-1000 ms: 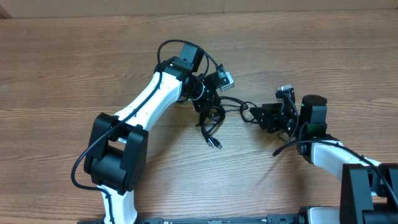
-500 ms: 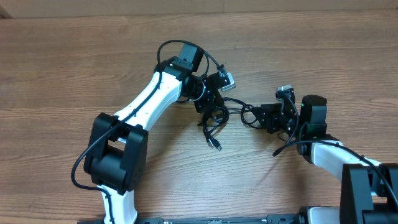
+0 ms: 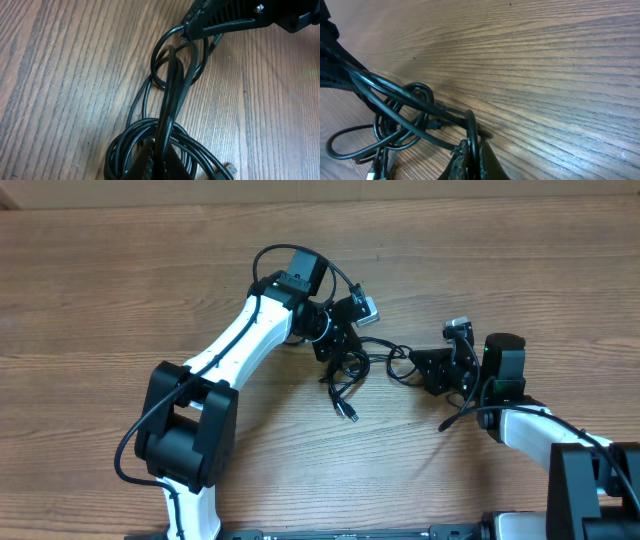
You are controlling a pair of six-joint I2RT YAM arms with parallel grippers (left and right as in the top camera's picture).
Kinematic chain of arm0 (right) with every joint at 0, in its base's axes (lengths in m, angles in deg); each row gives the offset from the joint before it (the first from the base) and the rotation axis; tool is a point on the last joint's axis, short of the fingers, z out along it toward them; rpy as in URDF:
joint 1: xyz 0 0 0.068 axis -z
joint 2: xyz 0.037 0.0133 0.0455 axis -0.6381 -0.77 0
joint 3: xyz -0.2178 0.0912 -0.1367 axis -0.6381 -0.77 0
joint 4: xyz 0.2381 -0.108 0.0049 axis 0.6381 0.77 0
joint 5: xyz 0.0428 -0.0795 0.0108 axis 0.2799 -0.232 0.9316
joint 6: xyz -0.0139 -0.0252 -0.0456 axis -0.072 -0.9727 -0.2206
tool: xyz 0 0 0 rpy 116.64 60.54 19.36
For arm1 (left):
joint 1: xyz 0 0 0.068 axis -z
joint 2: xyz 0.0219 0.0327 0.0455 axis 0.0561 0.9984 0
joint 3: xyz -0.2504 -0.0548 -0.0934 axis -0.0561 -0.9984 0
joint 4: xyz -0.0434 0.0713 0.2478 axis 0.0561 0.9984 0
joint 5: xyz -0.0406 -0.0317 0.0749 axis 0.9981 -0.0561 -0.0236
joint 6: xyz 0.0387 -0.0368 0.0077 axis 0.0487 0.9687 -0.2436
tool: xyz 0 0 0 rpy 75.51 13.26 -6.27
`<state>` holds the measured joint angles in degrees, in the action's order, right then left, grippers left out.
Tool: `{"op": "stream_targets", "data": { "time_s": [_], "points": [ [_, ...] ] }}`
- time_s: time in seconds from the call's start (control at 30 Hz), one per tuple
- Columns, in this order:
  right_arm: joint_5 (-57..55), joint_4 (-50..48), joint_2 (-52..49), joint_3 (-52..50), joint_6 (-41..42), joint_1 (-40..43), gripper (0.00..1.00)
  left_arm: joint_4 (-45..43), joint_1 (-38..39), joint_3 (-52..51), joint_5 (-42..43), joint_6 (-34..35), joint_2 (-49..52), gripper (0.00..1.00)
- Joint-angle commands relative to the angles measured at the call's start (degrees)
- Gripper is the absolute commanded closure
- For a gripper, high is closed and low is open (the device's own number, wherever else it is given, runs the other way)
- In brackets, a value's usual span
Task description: Untangle cables
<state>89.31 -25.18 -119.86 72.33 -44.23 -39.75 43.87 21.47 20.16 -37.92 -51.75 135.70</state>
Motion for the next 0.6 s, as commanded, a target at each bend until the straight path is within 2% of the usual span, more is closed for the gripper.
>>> {"op": "stream_targets", "data": {
  "time_s": [0.0, 0.13, 0.27, 0.57],
  "points": [
    [1.97, -0.63, -0.44, 0.81, -0.31, -0.22, 0.96, 0.15, -0.24, -0.07, 2.12, -1.25, -0.57, 0.96],
    [7.52, -4.22, -0.44, 0.81, 0.42, -0.22, 0.96, 0.26, -0.24, -0.07, 2.12, -1.22, -0.57, 0.96],
    [11.54, -11.08, -0.44, 0.81, 6.93, -0.15, 0.96, 1.01, -0.22, -0.07, 2.14, -1.09, -0.57, 0.96],
    [11.69, -21.24, -0.44, 0.81, 20.37, -0.15, 0.96, 2.05, -0.22, -0.07, 2.14, -0.15, -0.57, 0.96]
  ]
}}
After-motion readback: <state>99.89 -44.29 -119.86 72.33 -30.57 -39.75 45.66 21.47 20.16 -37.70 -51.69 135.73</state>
